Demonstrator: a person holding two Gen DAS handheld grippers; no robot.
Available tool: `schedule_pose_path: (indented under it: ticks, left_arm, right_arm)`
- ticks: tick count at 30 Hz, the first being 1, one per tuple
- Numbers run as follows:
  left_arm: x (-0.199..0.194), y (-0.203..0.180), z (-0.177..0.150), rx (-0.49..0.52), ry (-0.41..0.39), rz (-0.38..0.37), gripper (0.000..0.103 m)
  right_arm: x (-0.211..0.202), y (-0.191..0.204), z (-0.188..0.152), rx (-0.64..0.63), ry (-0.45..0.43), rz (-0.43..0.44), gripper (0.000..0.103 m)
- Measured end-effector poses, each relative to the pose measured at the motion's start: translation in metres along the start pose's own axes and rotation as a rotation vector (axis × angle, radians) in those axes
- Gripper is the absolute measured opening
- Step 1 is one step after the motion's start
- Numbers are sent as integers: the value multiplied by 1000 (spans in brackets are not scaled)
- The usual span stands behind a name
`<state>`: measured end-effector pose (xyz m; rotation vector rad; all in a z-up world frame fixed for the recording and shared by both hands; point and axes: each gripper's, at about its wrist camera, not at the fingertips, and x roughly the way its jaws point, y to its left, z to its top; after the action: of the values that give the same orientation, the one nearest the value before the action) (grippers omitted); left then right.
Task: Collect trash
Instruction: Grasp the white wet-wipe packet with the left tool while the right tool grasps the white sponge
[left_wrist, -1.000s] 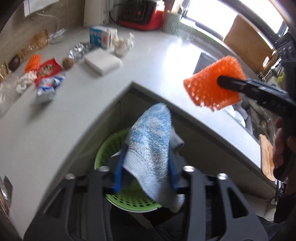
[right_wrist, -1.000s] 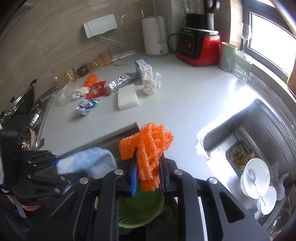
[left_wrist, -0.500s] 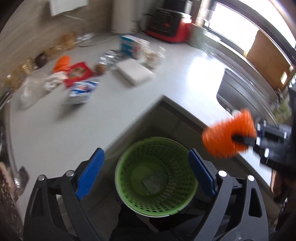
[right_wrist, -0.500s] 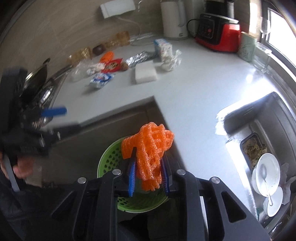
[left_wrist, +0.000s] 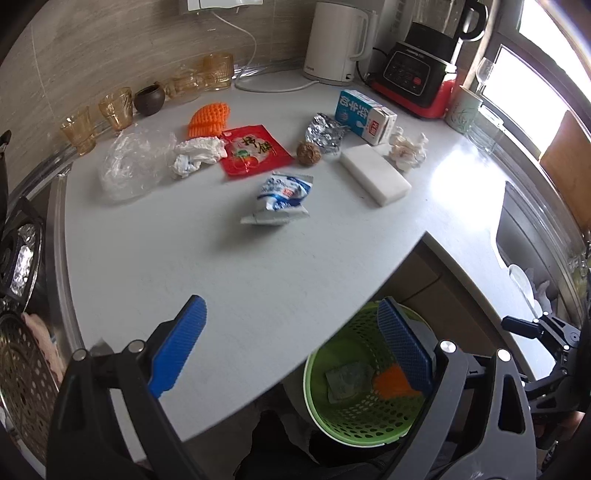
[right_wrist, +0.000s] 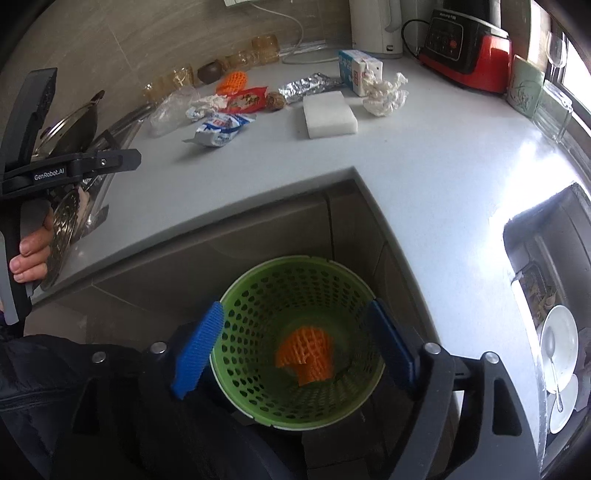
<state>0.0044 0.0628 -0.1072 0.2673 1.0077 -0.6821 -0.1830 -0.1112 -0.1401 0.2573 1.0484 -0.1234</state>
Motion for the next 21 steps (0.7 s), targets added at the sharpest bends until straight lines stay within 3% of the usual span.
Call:
schedule_pose_path:
  ticks: [12, 21]
  left_arm:
    - [47, 10, 52, 64, -5, -26, 90]
    - [90, 9, 81, 89, 33, -38, 90]
  right_arm:
    - [6, 0, 76, 69, -115, -100, 95]
    - [25, -12, 124, 91, -140, -145, 97]
